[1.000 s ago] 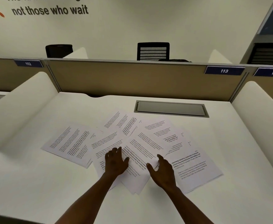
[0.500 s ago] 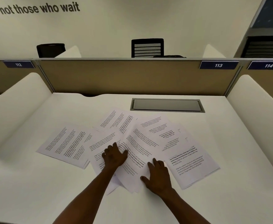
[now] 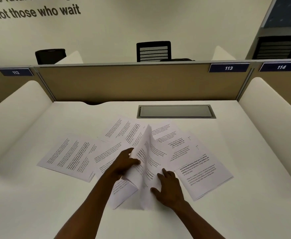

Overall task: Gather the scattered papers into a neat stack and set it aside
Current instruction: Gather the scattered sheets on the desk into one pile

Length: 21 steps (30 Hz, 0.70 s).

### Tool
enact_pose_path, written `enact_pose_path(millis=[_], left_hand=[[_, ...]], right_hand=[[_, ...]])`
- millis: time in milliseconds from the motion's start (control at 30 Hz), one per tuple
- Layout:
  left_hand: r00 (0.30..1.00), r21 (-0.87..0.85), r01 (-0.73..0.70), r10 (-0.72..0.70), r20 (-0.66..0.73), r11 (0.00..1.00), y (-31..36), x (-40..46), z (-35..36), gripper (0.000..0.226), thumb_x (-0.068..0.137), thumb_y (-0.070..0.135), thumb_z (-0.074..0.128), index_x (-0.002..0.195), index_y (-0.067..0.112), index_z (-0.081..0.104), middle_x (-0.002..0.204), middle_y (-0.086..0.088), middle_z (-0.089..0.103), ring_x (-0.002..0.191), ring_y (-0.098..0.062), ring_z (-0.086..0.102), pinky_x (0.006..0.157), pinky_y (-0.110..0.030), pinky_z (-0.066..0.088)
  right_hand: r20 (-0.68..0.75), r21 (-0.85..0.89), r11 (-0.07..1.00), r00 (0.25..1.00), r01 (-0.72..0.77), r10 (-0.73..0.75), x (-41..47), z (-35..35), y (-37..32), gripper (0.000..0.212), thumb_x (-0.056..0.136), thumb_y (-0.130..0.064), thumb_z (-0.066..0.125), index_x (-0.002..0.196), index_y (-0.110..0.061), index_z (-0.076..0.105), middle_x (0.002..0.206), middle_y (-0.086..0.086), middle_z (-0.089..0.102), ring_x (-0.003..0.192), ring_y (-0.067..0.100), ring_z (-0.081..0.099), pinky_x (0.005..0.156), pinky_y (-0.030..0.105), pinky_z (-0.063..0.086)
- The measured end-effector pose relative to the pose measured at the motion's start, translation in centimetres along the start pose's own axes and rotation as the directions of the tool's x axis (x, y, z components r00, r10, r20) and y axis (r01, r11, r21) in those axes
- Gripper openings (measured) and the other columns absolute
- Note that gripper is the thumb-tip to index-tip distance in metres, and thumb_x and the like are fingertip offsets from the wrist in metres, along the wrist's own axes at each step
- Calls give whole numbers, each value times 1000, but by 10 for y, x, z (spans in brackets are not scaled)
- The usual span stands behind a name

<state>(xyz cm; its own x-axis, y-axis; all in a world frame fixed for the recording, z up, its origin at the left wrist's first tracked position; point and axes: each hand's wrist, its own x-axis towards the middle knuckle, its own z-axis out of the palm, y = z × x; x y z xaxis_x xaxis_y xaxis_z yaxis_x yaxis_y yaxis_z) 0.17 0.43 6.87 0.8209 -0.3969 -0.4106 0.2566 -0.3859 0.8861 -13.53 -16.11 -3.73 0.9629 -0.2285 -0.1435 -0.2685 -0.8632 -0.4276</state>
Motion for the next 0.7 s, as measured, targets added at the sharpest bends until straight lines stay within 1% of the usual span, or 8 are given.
enact_pose_path(millis=[100,167,233,300,367,533,633,700], left_hand=[[984,-27,-170,171,44,985,10,-24,15,52,77,12,78,126,21,62,117,-4,73,103,-25,72,87,-51,60],[967,-100,-224,234,100,970,14,-39,26,53,76,19,80,125,26,62,116,0,74,102,-23,73,84,-49,61],[946,-261,-217,268,180,941,12,-50,34,52,79,18,81,126,23,62,121,-5,72,107,-29,71,85,-49,60],[938,-444,-158,274,211,882,2,-56,37,51,82,11,78,129,15,60,126,-13,69,113,-34,68,88,-48,58],[966,-532,-111,217,139,839,-14,-58,39,48,82,4,75,127,11,62,127,-17,68,114,-35,67,88,-45,58],[993,-443,-64,14,-117,894,-60,-62,38,45,78,2,78,118,18,68,118,-6,74,102,-24,74,81,-36,61],[980,-295,-13,-46,-192,955,-79,-70,35,44,78,10,80,118,22,67,116,1,75,101,-17,73,88,-38,60],[964,-249,48,-111,-243,967,-86,-75,34,44,80,14,79,121,19,64,117,0,73,105,-19,69,95,-44,57]], right_hand=[[-204,283,959,975,-24,84,-5,-10,-2,68,87,-57,58,142,-19,44,152,5,40,140,22,34,115,36,30],[-248,568,817,927,-97,283,-9,-21,-2,65,84,-58,61,137,-23,49,141,4,53,121,17,52,104,35,44],[-21,850,487,911,-201,412,-13,-36,-2,67,78,-66,60,131,-25,54,126,5,65,100,13,64,86,34,54],[221,962,90,927,-259,304,-14,-45,3,59,78,-65,60,119,-24,66,111,11,73,91,22,71,78,39,57],[257,966,-64,942,-249,218,-16,-53,10,46,81,-58,61,108,-24,74,104,16,75,89,28,73,75,40,58],[124,992,-29,980,-121,157,-16,-60,28,38,86,-29,67,123,-20,65,121,8,71,110,32,67,90,50,55],[144,957,240,984,-164,101,-12,-59,27,40,87,-14,70,126,-18,62,119,7,72,102,28,71,84,48,59],[124,886,439,988,-152,92,-8,-58,20,40,89,-14,68,127,-22,59,124,4,69,105,22,69,91,46,57]])
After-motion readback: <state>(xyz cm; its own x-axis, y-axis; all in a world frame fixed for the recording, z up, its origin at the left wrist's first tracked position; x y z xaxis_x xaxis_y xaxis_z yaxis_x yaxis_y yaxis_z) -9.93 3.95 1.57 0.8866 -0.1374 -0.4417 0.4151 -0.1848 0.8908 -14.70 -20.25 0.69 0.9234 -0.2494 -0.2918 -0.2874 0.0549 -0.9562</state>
